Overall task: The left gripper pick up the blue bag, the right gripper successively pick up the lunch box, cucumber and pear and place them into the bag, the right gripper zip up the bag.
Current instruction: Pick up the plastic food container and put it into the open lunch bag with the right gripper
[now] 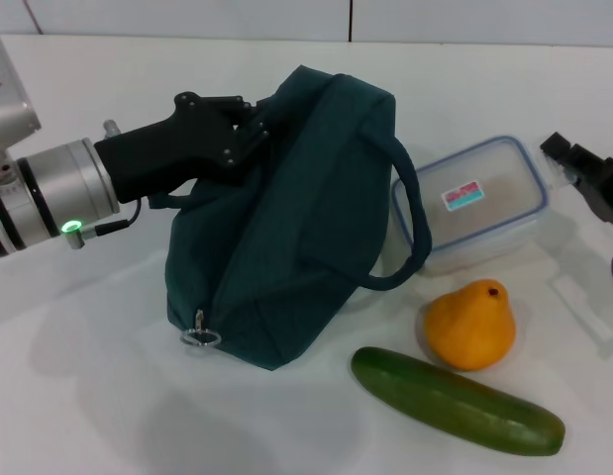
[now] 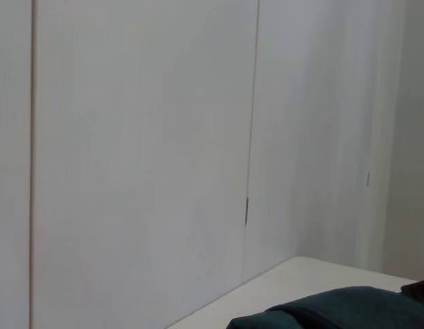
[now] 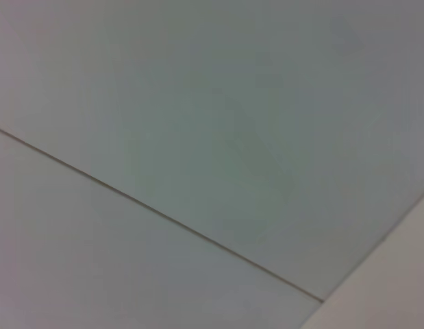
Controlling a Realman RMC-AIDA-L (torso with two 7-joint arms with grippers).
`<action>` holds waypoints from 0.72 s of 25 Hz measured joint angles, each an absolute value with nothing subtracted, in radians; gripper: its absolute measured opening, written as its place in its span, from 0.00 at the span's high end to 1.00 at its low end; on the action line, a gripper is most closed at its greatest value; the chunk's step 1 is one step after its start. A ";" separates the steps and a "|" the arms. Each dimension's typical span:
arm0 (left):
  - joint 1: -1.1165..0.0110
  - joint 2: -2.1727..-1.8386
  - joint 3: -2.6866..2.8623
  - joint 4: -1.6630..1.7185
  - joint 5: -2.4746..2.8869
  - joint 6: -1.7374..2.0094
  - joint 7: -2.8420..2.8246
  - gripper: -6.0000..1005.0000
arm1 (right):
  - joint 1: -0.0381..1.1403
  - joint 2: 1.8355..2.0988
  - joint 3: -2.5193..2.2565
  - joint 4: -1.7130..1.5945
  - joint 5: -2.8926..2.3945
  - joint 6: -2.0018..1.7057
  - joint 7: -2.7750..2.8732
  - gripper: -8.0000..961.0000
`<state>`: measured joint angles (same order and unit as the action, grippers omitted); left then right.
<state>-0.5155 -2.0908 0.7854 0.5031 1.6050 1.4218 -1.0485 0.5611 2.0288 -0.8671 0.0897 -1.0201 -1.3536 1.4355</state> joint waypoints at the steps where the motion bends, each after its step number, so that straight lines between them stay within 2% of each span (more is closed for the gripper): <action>1: -0.515 -2.091 0.785 0.503 1.605 1.424 -1.048 0.88 | 0.556 2.029 -0.867 0.083 -1.020 -1.358 1.434 0.81; 5: -0.514 -2.093 0.785 0.502 1.604 1.440 -1.045 0.88 | 0.538 2.029 -0.867 0.055 -1.021 -1.369 1.432 0.83; 10: -0.516 -2.094 0.785 0.501 1.603 1.444 -1.047 0.88 | 0.535 2.029 -0.872 0.042 -1.025 -1.353 1.431 0.92; 18: -0.525 -2.094 0.785 0.487 1.595 1.444 -1.041 0.88 | 0.532 2.029 -0.872 0.046 -1.026 -1.296 1.464 0.92</action>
